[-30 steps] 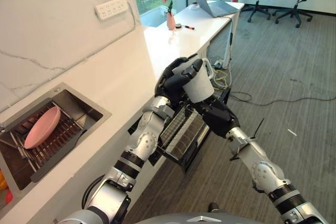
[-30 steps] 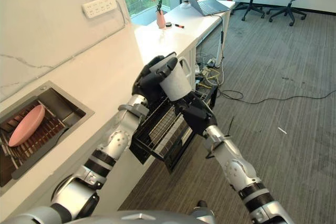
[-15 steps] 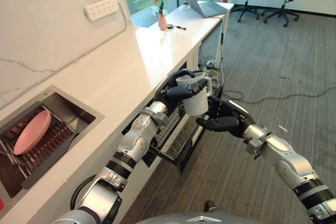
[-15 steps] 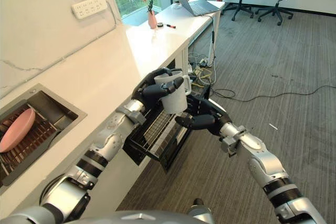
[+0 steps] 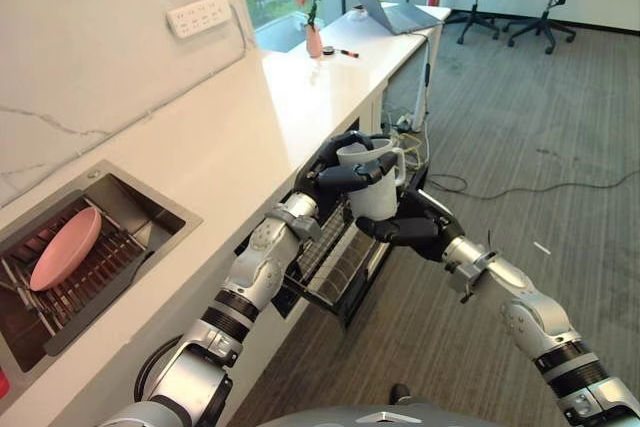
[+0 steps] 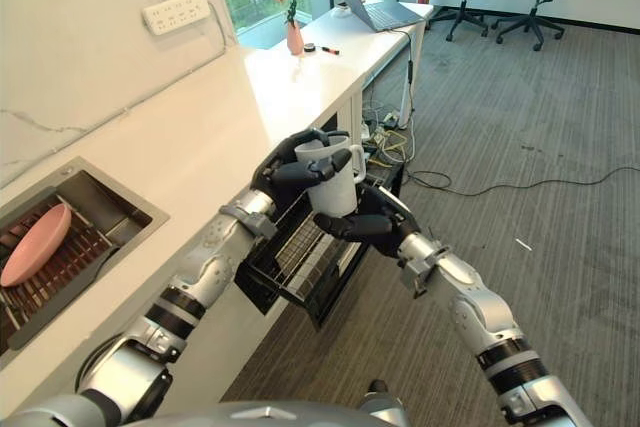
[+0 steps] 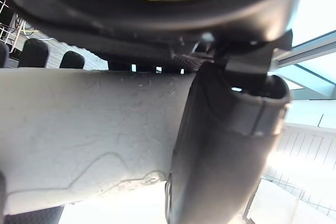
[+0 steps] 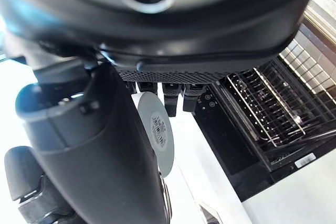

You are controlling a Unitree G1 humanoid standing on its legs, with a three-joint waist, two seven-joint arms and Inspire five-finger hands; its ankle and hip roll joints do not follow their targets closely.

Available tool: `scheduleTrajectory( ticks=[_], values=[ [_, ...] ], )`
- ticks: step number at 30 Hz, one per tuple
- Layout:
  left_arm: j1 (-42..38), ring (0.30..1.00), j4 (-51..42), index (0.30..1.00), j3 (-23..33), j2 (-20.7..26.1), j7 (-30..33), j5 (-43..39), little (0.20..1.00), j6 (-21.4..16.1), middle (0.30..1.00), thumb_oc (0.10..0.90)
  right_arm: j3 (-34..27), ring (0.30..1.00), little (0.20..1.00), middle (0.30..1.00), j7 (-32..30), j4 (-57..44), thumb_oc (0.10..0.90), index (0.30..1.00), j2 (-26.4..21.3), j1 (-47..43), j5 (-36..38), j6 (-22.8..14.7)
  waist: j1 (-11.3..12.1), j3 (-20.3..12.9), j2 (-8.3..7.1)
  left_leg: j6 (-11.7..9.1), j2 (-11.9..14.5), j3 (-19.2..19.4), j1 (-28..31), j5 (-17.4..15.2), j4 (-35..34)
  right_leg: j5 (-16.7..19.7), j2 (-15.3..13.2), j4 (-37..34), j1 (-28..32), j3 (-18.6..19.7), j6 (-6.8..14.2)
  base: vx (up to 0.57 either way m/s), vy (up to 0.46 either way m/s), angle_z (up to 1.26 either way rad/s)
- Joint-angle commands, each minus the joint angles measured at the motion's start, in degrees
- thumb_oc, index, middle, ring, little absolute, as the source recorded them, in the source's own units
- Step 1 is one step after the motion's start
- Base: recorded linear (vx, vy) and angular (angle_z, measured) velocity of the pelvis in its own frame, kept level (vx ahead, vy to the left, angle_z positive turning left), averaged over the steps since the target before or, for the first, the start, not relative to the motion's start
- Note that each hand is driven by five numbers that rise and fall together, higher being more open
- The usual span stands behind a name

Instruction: Place the dishes in the dishwasher.

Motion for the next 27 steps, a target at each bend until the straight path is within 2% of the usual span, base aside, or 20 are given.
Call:
scheduleTrajectory(
  ticks=[1,5,9,10,11,12,20,27],
  values=[
    [-4.53,0.3,-1.65,0.3,-2.52,-1.26,-1.86,0.23,0.3,-3.75,0.3,0.4,-1.9,0.9,0.9,0.9,3.37,-6.63,0.8,0.9,8.82,-8.94,8.81,-6.67,0.72,-2.46,-4.35,-2.39,0.02,0.07,4.1,-2.28,0.53,-6.27,-2.38,0.79,3.8,-2.33,5.04,0.0,0.0,0.0],
    [-4.01,0.3,-1.9,0.3,-3.23,-1.68,-1.7,-0.14,0.3,-3.47,0.3,0.4,-1.12,0.9,0.9,0.9,1.56,-5.91,0.8,0.9,11.51,-9.43,11.47,-8.0,1.02,-2.47,-4.38,-2.38,0.0,-0.19,4.07,-2.28,0.53,-6.32,-2.4,0.77,3.95,-2.52,4.93,0.0,-0.001,0.01],
    [-3.59,0.3,-2.5,0.3,-3.54,-1.66,-1.8,-0.02,0.3,-3.04,0.3,0.4,-0.33,0.9,0.9,0.9,0.6,-5.67,0.8,0.9,12.13,-9.82,11.33,-7.78,1.39,-2.49,-4.44,-2.34,-0.06,-0.44,4.01,-2.32,0.53,-6.34,-2.4,0.77,4.01,-2.68,4.87,0.01,-0.006,0.07],
    [-3.43,0.3,-2.62,0.3,-3.69,-1.73,-1.86,0.02,0.3,-2.92,0.3,0.4,-0.32,0.684,0.684,0.684,0.3,-5.59,0.656,0.684,12.16,-9.78,11.19,-7.58,1.43,-2.48,-4.47,-2.34,-0.09,-0.52,4.0,-2.32,0.53,-6.35,-2.39,0.76,4.05,-2.73,4.85,0.02,-0.008,0.06],
    [-3.26,0.3,-2.6,0.3,-3.85,-1.72,-1.88,0.05,0.3,-2.81,0.3,0.4,-0.3,0.38,0.38,0.38,-0.16,-5.52,0.453,0.38,12.17,-9.96,11.1,-7.79,1.48,-2.45,-4.45,-2.35,-0.08,-0.59,3.98,-2.32,0.53,-6.37,-2.37,0.77,4.05,-2.75,4.83,0.01,-0.003,0.05],
    [-3.26,0.3,-2.6,0.3,-3.85,-1.71,-1.88,0.05,0.3,-2.81,0.3,0.4,-0.29,0.3,0.3,0.3,-0.18,-5.52,0.4,0.3,12.17,-9.97,11.1,-7.79,1.48,-2.45,-4.45,-2.35,-0.08,-0.59,3.98,-2.32,0.53,-6.37,-2.37,0.77,4.05,-2.75,4.83,0.02,-0.001,0.05],
    [-2.77,0.3,-2.99,0.3,-4.2,-1.67,-1.49,0.44,0.3,-2.32,0.3,0.4,-1.15,0.3,0.3,0.3,-3.63,-5.11,0.4,0.3,14.24,-9.84,10.04,-9.33,1.83,-2.3,-4.5,-2.27,-0.07,-0.87,3.95,-2.45,0.53,-6.49,-2.33,0.75,4.27,-3.02,4.76,0.0,0.0,0.0],
    [-2.33,0.3,-3.6,0.3,-4.18,-0.99,-1.84,0.82,0.3,-1.56,0.3,0.4,-1.73,0.3,0.3,0.3,-5.98,-4.56,0.4,0.3,13.99,-8.6,7.96,-8.71,1.82,-2.21,-4.55,-2.22,-0.06,-0.92,4.27,-2.7,0.53,-6.68,-2.23,0.77,4.44,-2.99,4.64,0.0,0.0,0.0]
  ],
)
